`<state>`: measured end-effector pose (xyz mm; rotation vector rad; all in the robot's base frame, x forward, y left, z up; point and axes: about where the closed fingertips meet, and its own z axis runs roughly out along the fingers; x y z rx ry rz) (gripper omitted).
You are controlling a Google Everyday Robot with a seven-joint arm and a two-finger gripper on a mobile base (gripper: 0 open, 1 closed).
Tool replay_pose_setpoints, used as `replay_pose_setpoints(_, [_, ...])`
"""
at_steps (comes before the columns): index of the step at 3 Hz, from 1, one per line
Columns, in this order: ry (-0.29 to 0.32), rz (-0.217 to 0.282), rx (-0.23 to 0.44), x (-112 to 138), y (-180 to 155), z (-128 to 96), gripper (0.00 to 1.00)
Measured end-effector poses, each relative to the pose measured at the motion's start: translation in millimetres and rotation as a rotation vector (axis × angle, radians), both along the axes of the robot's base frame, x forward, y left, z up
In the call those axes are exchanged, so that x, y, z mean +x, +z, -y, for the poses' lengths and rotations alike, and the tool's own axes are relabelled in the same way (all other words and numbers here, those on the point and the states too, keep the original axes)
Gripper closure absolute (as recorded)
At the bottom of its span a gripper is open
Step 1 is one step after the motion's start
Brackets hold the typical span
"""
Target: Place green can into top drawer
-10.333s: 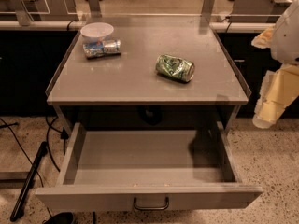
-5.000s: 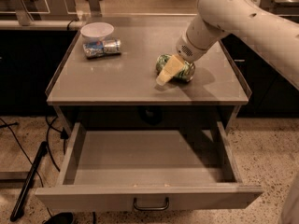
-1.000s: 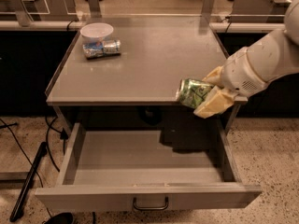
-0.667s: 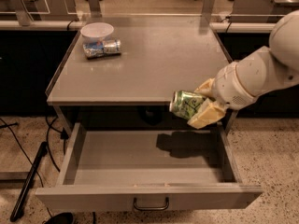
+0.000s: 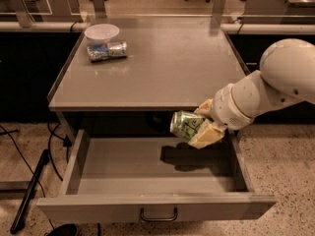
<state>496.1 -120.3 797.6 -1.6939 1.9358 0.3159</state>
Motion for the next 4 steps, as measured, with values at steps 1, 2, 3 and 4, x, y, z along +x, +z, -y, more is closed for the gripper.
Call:
replay_pose_setpoints(1, [0.005,0.014,-0.023,-1.1,-0.9,-1.9,1.0])
replay_pose_setpoints(2, [0.018,0.003,-0.041,1.4,-37.7,-4.9,1.0])
replay_pose_setpoints(3, [0.039,-0.019,-0.044,1.2,-76.3,-12.4,1.0])
replay_pose_setpoints(4, [0.061,-0.031,-0.038,-1.0,-113.9,-23.0,1.0])
